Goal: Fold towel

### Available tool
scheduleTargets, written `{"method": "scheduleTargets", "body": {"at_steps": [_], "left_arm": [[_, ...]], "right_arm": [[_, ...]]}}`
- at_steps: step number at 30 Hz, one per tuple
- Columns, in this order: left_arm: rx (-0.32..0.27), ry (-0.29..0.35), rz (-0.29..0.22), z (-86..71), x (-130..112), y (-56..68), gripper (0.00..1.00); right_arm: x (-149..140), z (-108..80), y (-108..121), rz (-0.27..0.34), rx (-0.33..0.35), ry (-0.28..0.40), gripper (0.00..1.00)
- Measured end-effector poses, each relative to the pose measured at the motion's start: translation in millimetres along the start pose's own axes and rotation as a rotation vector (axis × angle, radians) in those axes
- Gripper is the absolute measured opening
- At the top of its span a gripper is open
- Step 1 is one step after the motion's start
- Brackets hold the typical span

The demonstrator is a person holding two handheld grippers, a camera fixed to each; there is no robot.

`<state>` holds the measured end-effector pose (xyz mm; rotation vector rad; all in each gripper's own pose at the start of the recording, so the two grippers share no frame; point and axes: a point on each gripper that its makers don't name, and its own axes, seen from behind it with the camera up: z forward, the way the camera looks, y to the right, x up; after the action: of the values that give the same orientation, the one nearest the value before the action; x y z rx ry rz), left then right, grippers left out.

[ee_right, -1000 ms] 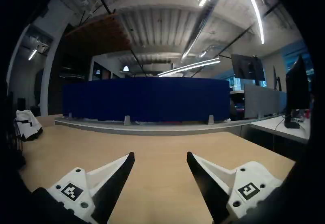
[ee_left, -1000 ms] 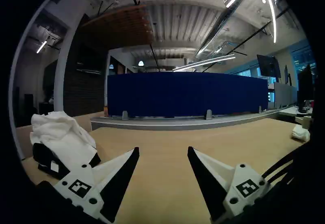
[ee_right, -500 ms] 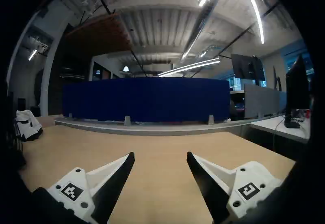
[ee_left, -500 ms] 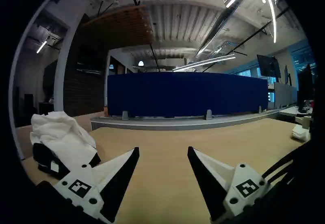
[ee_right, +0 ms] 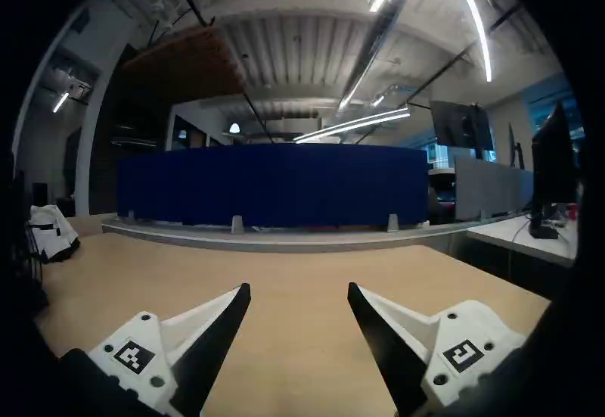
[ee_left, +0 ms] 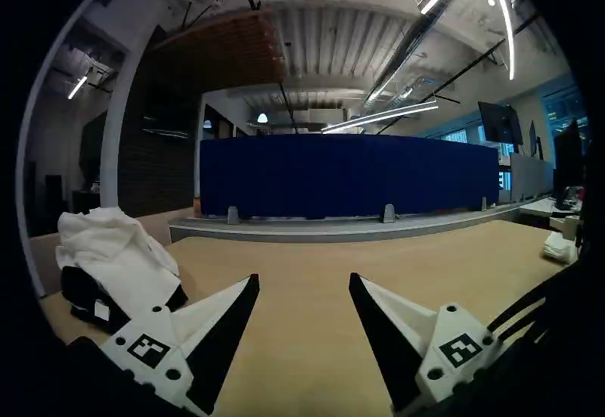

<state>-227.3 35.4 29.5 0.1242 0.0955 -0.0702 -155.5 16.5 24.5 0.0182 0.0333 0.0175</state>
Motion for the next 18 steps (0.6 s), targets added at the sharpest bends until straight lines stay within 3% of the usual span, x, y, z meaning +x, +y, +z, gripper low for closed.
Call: {"method": "scheduleTargets", "body": {"at_steps": [18], "left_arm": [[-0.001,-0.001,0.000,-1.2,1.9,-0.7,0.88]], "right_arm": [[-0.3,-2.2,0.3,0.000,0.000,0.000,1.00]]}}
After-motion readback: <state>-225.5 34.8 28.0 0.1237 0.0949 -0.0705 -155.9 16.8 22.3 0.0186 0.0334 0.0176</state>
